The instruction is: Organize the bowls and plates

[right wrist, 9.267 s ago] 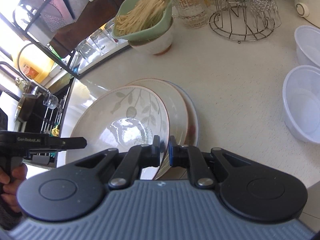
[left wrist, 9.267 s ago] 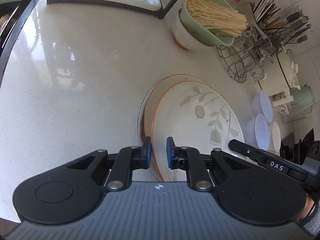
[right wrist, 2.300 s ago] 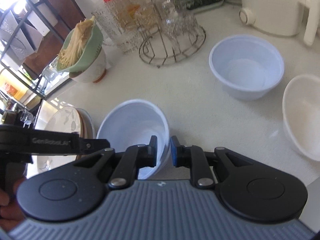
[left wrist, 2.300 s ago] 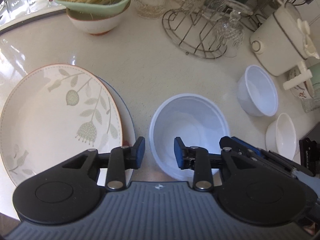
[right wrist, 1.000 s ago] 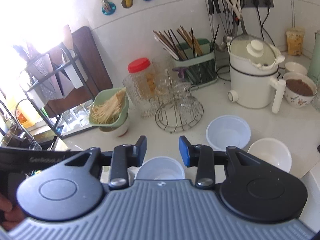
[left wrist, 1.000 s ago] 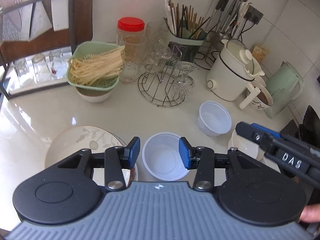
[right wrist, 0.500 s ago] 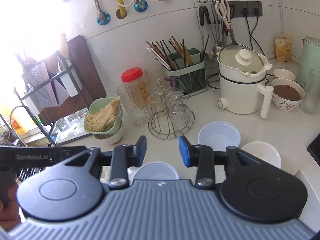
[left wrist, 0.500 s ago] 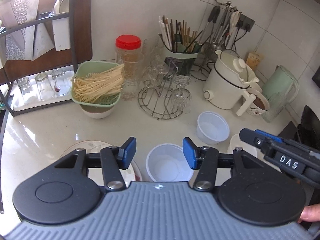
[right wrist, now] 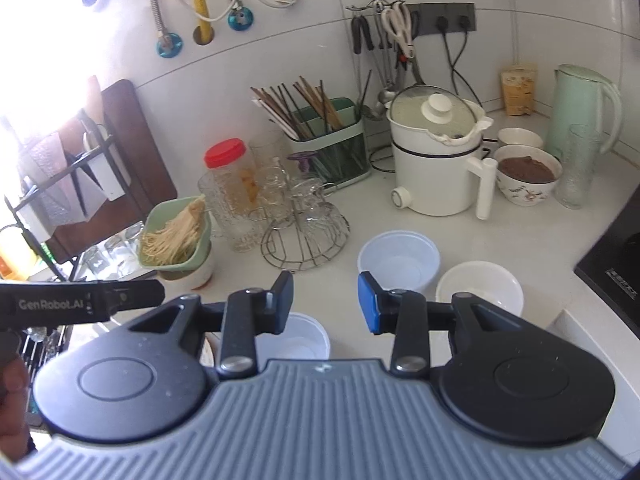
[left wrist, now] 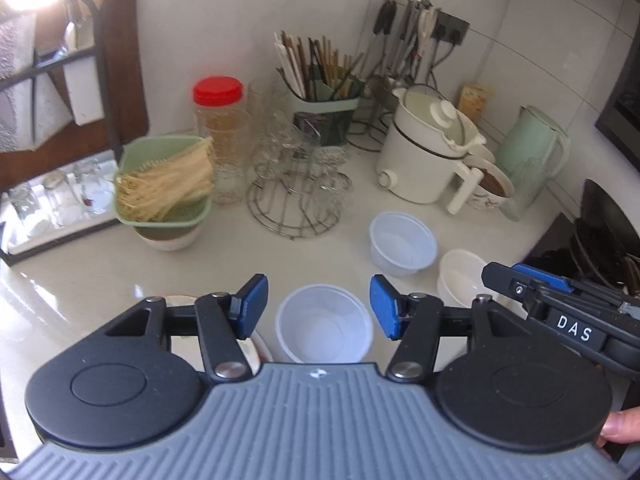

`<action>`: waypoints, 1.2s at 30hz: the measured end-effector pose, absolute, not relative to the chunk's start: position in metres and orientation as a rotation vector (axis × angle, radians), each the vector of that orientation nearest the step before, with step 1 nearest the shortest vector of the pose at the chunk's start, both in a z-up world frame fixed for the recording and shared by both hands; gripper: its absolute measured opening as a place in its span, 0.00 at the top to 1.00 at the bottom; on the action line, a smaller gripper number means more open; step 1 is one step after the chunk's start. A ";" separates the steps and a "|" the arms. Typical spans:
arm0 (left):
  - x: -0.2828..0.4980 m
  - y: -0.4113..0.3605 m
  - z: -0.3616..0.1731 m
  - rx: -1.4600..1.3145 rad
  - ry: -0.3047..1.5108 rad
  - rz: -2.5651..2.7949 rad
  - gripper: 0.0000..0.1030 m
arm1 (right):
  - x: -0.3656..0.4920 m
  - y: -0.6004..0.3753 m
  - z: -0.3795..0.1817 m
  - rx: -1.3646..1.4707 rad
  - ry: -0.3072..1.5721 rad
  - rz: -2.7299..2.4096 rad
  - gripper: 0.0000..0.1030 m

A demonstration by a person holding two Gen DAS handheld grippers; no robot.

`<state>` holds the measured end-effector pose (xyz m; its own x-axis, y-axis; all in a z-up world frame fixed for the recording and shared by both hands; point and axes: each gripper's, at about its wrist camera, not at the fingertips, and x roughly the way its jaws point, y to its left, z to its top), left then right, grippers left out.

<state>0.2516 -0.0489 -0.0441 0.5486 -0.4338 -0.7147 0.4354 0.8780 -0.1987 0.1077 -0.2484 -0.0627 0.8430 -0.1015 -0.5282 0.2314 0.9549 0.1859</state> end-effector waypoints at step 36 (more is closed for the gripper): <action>0.340 -0.147 -0.111 0.048 1.025 -0.656 0.38 | 0.140 -0.305 -0.102 0.284 0.700 -0.373 0.62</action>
<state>0.3403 -0.1466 -0.1107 0.3470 -0.4834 -0.8037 0.5270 0.8094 -0.2592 0.1399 -0.3049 -0.1019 0.7037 -0.2367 -0.6699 0.4241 0.8964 0.1289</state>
